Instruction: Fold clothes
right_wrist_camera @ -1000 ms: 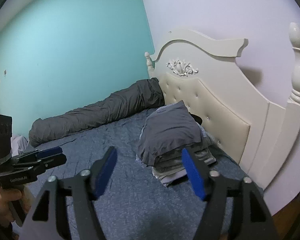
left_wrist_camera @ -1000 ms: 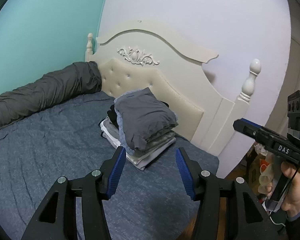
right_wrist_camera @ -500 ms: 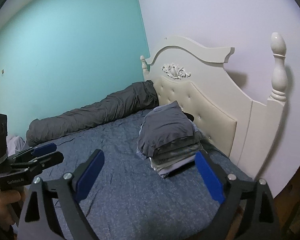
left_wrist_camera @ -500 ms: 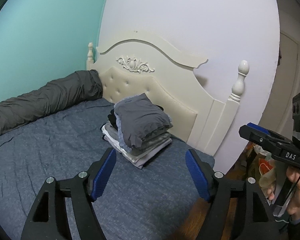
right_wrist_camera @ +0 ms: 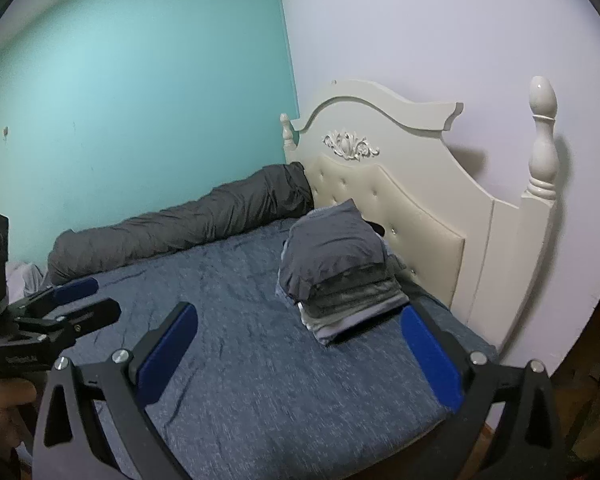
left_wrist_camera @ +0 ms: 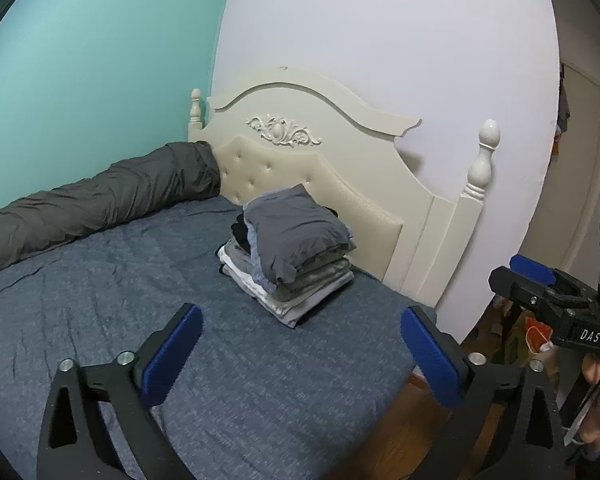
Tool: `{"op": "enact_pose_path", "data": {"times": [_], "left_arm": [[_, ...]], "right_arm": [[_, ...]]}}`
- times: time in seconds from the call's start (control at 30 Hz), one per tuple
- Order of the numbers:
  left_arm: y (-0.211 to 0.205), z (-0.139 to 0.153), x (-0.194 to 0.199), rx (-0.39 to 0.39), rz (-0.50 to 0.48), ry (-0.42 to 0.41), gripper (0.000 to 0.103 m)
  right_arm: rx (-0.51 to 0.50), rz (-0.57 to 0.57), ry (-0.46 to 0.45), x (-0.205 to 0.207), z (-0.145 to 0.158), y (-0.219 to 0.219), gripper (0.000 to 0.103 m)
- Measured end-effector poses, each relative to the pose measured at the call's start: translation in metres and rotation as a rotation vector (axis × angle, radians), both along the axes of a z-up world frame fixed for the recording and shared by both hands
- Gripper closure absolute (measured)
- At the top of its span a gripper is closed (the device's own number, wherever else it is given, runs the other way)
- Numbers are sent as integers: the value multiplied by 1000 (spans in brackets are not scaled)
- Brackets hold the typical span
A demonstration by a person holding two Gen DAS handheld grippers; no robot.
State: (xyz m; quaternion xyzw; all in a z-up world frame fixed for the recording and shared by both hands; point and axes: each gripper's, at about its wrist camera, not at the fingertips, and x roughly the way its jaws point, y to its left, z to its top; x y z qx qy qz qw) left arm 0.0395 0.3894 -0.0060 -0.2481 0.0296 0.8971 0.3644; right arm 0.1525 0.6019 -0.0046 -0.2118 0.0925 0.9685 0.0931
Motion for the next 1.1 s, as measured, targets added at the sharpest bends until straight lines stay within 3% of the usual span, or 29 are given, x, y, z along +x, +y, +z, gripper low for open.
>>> {"op": "enact_pose_path", "data": {"times": [0.5,1.1], "left_arm": [[-18,-7,12,-6,50,-5,0],[-35,-4,33,-13,39,10,0]], "right_arm": [[-21,-23,-19,22,-10,-10,1],[-7,-52,-5,36,-16,-17,1]]}}
